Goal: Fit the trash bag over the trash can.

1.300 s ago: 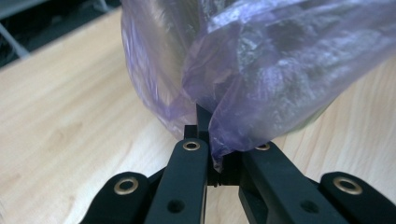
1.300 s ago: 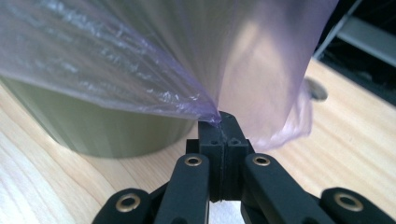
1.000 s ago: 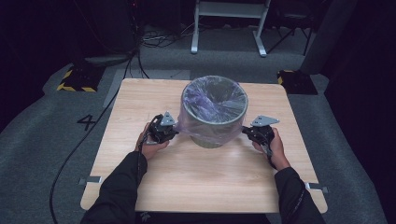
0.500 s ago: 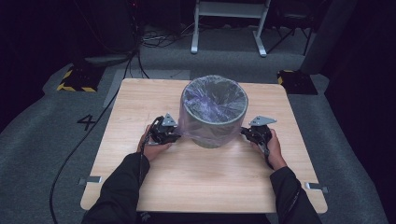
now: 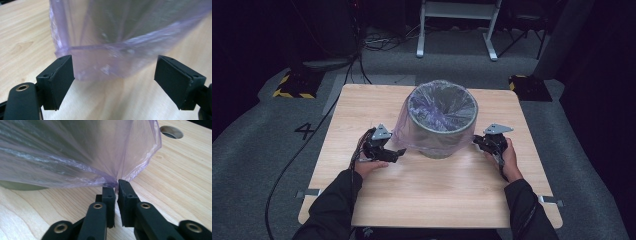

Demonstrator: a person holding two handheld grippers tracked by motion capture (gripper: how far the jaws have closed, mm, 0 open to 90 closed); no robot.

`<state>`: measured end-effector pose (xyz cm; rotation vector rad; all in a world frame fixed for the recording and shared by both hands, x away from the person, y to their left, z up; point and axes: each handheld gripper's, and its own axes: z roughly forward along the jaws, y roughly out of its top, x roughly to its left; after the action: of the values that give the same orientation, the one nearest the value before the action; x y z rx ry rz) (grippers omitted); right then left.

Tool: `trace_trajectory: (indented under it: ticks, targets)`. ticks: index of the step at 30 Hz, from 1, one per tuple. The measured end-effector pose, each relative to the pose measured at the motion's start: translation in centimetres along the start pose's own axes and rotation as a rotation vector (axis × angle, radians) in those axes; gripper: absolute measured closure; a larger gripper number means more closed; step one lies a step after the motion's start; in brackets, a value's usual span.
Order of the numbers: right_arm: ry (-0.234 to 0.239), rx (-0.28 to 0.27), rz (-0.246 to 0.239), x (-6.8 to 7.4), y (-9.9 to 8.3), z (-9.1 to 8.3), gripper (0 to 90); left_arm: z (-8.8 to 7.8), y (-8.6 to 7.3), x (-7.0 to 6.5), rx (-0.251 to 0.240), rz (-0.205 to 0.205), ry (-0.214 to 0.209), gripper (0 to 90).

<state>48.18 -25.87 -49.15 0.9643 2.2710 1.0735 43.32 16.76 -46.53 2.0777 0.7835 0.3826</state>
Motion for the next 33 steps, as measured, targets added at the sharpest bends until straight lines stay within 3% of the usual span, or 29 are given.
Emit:
trace_trajectory:
  ticks: [1,3,6,11,14,18,25,33]
  targets:
    - [0.000,0.000,0.000,0.0,0.0,0.0,82.7,-0.3,-0.1,-0.1,0.002,0.001,-0.007,15.6]
    - [0.006,-0.002,-0.004,-0.1,0.0,-0.4,78.4,-0.9,-0.7,-0.5,0.002,0.008,0.030,15.5]
    - [0.010,-0.001,-0.011,-0.3,-0.1,-0.8,70.2,-1.1,-1.4,-0.6,0.049,0.021,0.040,15.6]
    - [0.031,0.000,0.003,-0.6,-0.4,-1.4,45.4,-1.3,-2.7,-1.2,0.096,0.027,0.047,15.6]
    - [0.048,-0.005,0.001,-0.7,-0.7,-1.8,34.8,-1.2,-3.2,-1.4,0.130,-0.001,-0.001,15.7]
    - [0.063,0.002,-0.011,-0.5,-1.2,-2.2,22.6,-1.3,-3.9,-2.2,0.133,0.017,0.029,15.7]
    - [0.079,-0.032,0.010,-0.9,-1.9,-3.6,19.3,-0.9,-5.0,-2.9,0.178,0.023,0.003,15.8]
    - [0.065,-0.079,0.021,-0.8,-1.9,-5.7,19.3,-1.3,-5.7,-3.4,0.156,0.013,-0.004,15.4]
